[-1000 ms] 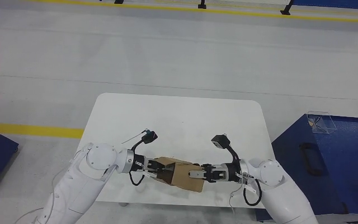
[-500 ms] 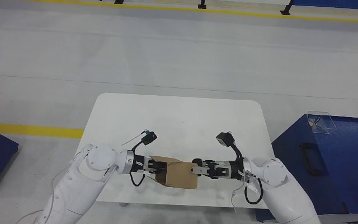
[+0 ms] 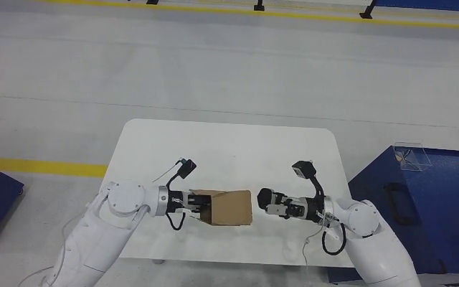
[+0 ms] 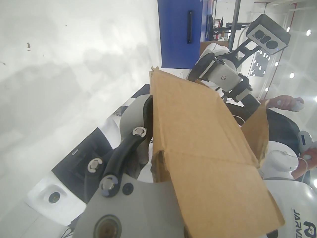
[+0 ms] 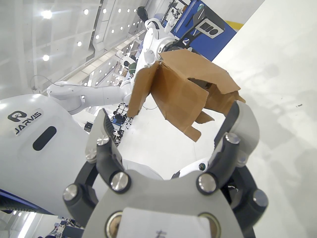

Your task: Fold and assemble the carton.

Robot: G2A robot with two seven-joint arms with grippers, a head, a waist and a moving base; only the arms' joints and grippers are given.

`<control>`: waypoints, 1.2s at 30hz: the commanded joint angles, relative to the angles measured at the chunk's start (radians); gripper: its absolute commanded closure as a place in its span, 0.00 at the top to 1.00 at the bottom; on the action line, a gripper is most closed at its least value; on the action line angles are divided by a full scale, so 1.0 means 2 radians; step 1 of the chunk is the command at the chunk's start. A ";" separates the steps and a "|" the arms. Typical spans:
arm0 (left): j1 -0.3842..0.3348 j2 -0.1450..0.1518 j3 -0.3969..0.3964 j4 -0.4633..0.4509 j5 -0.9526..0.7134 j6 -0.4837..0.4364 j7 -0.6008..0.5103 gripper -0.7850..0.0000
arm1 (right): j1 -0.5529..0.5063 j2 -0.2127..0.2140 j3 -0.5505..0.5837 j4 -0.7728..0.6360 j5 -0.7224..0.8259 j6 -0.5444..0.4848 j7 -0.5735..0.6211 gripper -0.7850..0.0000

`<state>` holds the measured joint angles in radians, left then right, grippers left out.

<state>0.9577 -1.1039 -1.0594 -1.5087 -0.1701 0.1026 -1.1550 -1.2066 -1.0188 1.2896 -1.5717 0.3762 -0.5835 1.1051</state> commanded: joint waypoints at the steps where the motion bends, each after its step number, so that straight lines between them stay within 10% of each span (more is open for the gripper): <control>1: -0.003 -0.004 -0.006 0.023 -0.107 0.025 -0.013 0.00 | -0.003 0.001 0.013 -0.008 -0.019 0.005 -0.039 1.00; 8: -0.036 -0.023 0.018 0.107 -0.257 0.033 -0.057 0.00 | -0.027 0.003 0.038 -0.034 -0.133 0.034 -0.134 1.00; 23: -0.082 -0.044 0.066 0.166 -0.260 -0.010 -0.063 0.00 | -0.017 -0.008 -0.037 -0.027 -0.300 0.073 -0.213 1.00; 36: -0.090 -0.050 0.071 0.181 -0.271 -0.007 -0.073 0.00 | 0.007 -0.015 -0.060 0.004 -0.264 0.060 -0.212 1.00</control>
<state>0.7787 -1.2035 -0.9167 -1.1512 -0.7136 0.0832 -1.3037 -1.1906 -1.0513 1.1572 -1.5596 -0.1611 -0.4572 0.6746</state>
